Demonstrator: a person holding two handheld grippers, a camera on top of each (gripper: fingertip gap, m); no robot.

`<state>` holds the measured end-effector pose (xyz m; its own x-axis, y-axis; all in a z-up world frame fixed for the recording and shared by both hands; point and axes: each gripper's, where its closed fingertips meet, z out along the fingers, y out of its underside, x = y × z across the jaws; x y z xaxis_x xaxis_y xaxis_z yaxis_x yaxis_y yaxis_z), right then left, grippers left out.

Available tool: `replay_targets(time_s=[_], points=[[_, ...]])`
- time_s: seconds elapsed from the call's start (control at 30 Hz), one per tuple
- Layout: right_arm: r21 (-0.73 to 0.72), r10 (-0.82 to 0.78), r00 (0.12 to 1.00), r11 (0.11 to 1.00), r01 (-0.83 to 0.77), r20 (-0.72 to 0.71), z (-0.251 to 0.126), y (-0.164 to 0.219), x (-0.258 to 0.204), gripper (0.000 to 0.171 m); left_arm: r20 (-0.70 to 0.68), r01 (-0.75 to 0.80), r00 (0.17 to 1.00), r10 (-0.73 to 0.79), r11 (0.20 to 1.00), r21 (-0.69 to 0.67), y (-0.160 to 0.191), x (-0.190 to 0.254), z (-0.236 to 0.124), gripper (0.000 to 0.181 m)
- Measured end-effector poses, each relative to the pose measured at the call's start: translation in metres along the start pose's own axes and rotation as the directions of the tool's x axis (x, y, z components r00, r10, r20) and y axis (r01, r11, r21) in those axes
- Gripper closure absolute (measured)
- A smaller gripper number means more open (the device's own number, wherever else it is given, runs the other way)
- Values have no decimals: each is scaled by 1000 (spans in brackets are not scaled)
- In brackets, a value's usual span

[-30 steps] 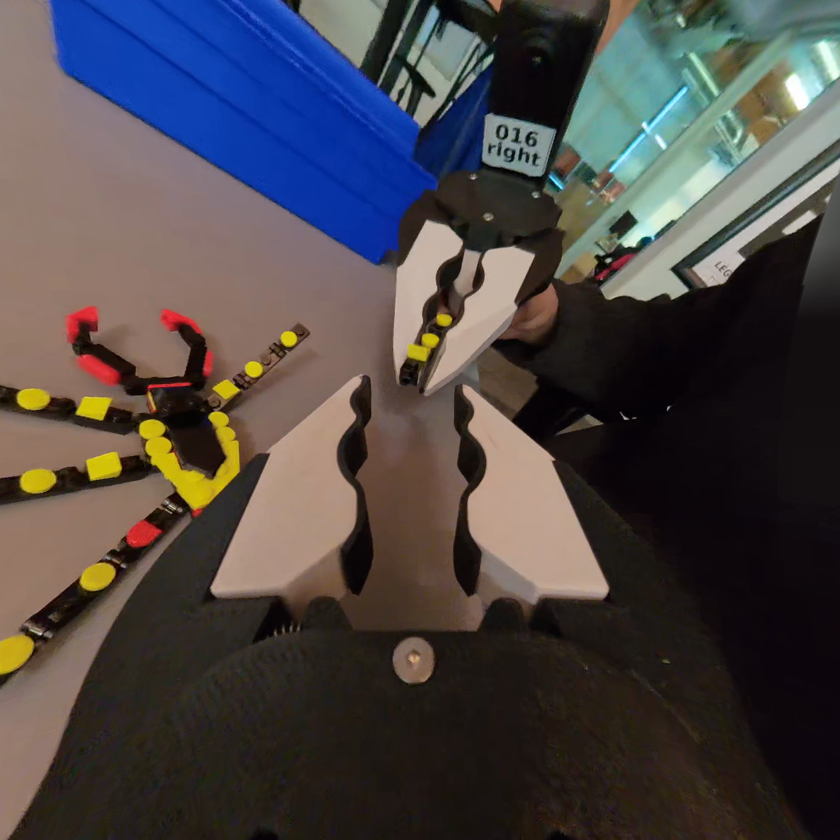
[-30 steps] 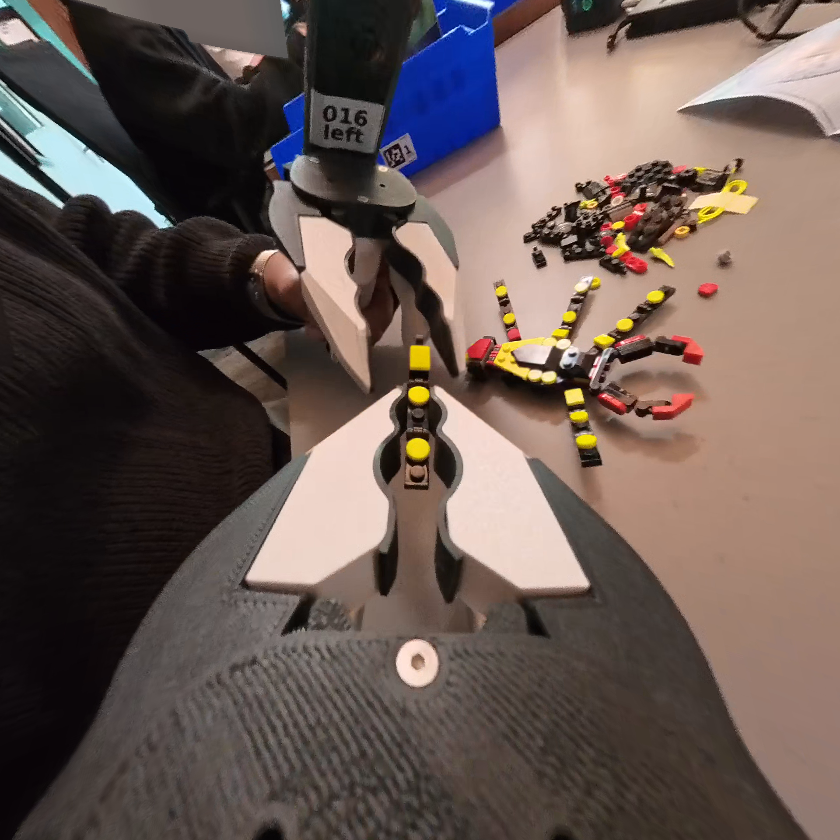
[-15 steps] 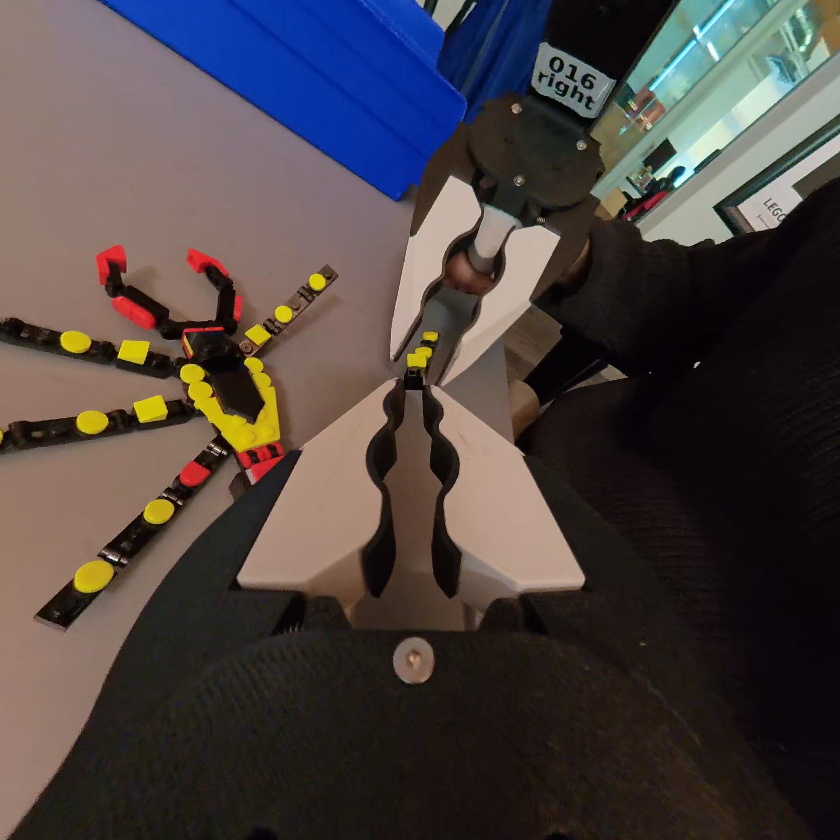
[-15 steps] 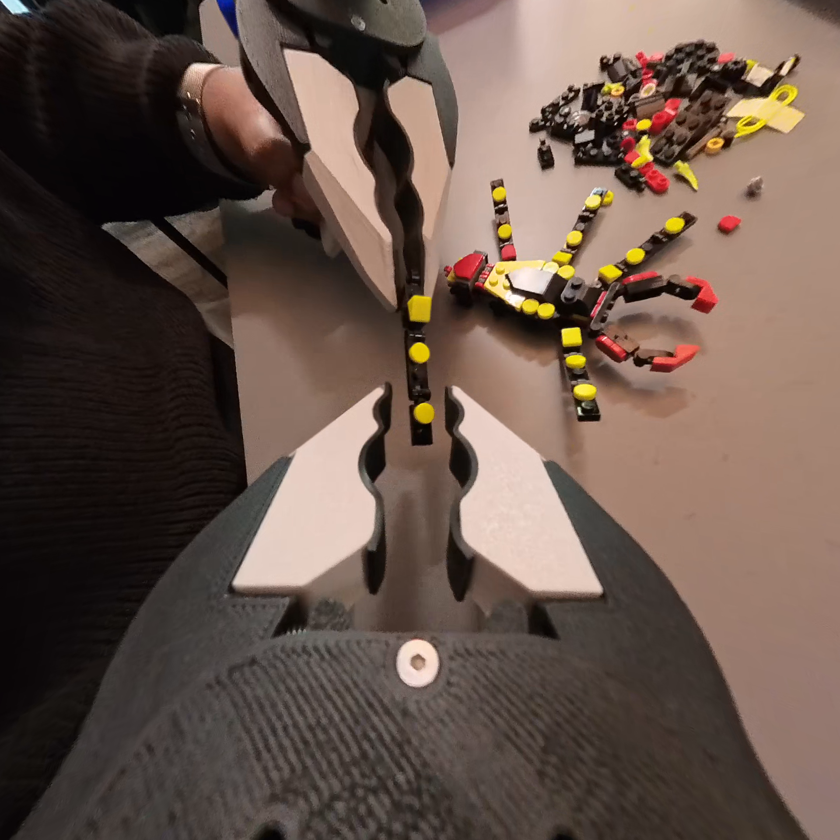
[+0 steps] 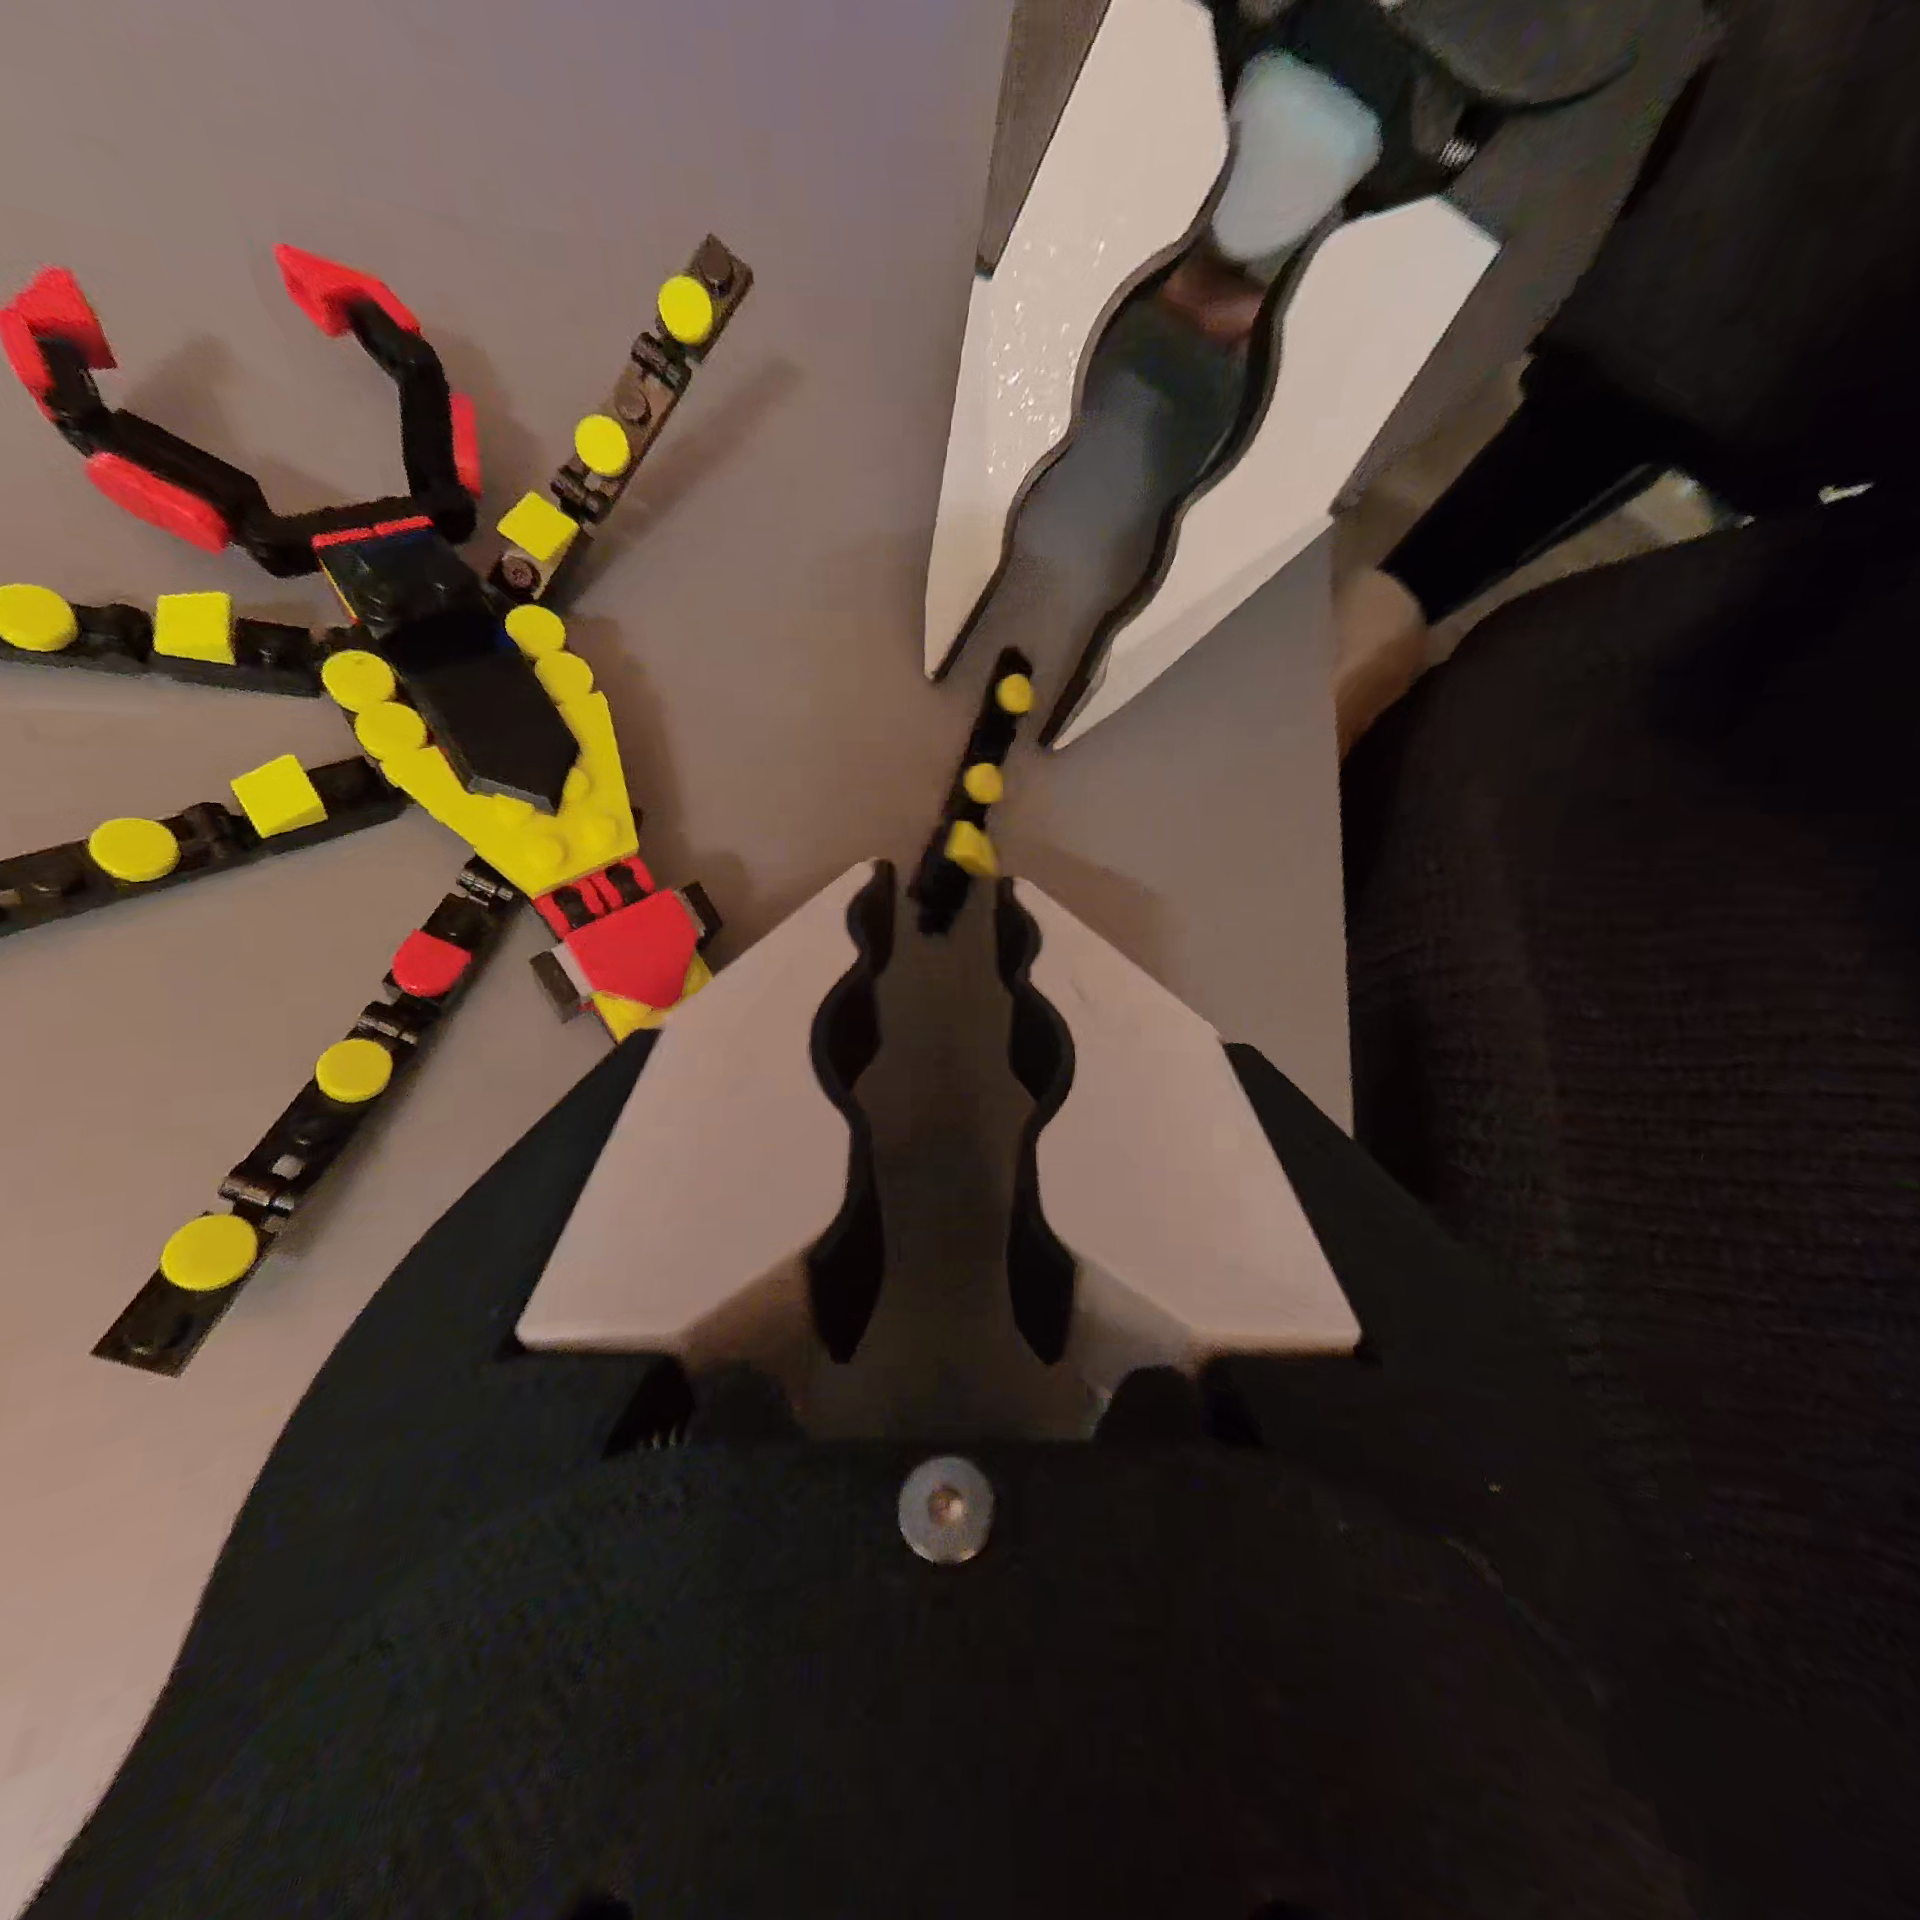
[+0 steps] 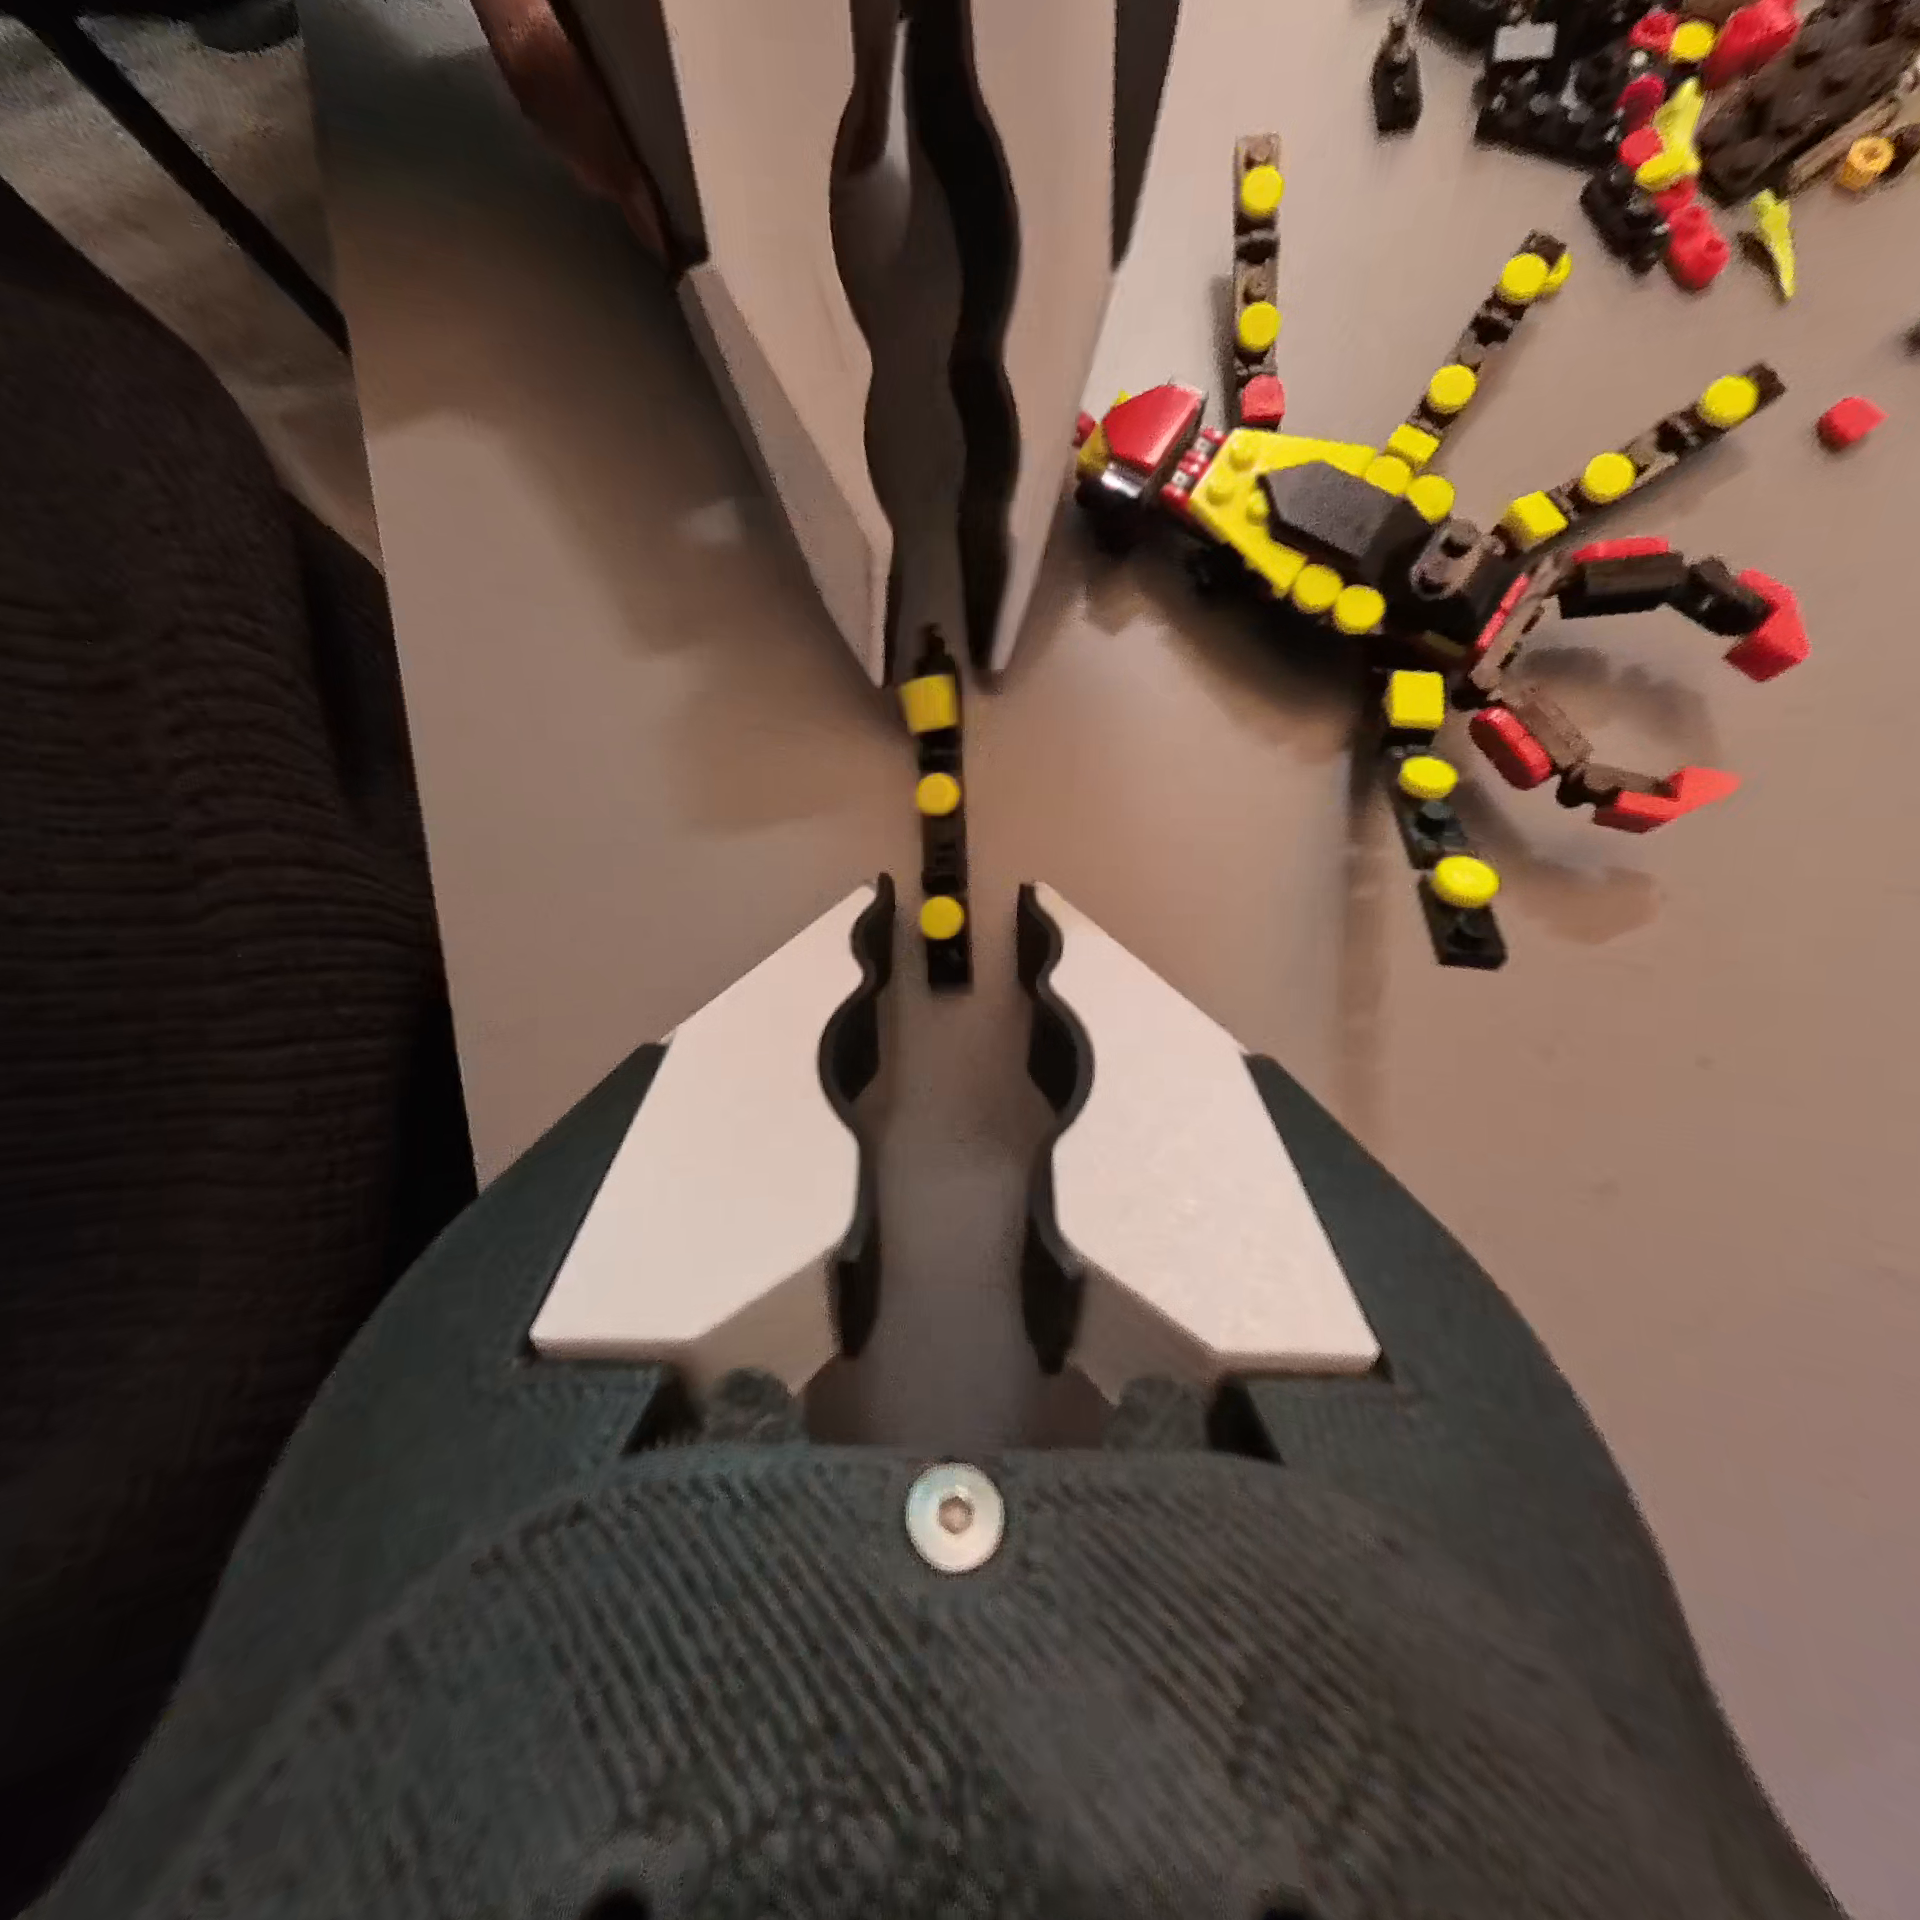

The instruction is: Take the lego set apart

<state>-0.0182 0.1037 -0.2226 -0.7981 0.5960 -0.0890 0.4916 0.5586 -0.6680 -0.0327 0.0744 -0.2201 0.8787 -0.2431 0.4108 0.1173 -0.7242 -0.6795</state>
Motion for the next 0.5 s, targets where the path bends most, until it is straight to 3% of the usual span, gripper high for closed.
replay_targets(time_s=[0.17, 0.3, 0.37, 0.43, 0.5], points=[[-5, -9, 1000, 1000, 10, 16, 3, 0, -4, 157, 18, -36, 999, 36, 999, 17, -7, 6, 8, 148], [-8, -19, 1000, 1000, 19, 8, 4, -1, -4, 162, 44, -92, 995, 92, 996, -13, -9, 15, 20, 147], [-9, -28, 1000, 1000, 28, 2, 5, -1, -4, 163, 94, -119, 988, 121, 992, -28, -10, 13, 25, 153], [-9, -24, 1000, 1000, 24, 12, 4, -1, -5, 161, 99, -134, 985, 139, 989, -56, -7, 13, 27, 174], [-8, -11, 1000, 1000, 11, 25, 2, 0, -5, 156, 51, -112, 992, 115, 992, -64, -4, 19, 26, 175]])
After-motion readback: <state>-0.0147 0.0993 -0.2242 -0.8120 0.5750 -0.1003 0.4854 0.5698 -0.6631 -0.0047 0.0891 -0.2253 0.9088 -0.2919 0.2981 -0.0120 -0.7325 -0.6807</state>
